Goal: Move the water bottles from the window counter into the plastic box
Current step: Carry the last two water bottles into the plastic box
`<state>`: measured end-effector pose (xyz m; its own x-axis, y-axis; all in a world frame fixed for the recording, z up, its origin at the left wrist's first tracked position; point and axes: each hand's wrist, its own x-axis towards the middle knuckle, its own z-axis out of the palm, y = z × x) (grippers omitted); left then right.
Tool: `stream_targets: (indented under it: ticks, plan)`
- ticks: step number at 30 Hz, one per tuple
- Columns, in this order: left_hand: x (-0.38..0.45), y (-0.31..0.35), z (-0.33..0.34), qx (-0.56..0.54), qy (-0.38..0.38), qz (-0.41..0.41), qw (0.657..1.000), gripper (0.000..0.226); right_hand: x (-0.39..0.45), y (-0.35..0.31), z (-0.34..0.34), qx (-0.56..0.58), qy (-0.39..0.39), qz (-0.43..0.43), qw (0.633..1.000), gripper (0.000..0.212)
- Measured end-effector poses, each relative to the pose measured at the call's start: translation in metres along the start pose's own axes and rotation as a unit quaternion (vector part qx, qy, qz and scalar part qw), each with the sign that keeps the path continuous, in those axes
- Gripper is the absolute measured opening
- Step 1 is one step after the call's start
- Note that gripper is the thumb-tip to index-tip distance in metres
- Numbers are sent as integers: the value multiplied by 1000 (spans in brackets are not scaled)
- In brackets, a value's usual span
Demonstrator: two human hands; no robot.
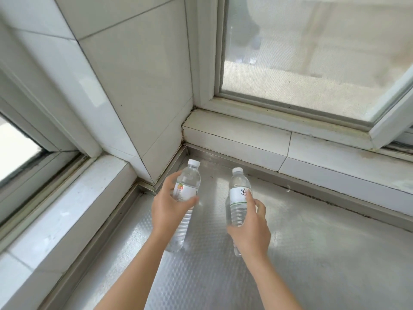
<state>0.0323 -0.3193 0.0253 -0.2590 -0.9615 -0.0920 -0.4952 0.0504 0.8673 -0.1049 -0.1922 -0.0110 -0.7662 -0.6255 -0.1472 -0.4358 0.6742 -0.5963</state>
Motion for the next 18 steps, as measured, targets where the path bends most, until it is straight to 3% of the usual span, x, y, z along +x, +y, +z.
stream_targets:
  ticks: [9,18]
  plan:
    - [-92,8,-45,-170,84,-31,981,69,-65,-14,-44,-16,24,-109,994,99]
    - [-241,25,-92,-222,191,-43,955,71,-171,-21,-89,31,-3,-270,962,98]
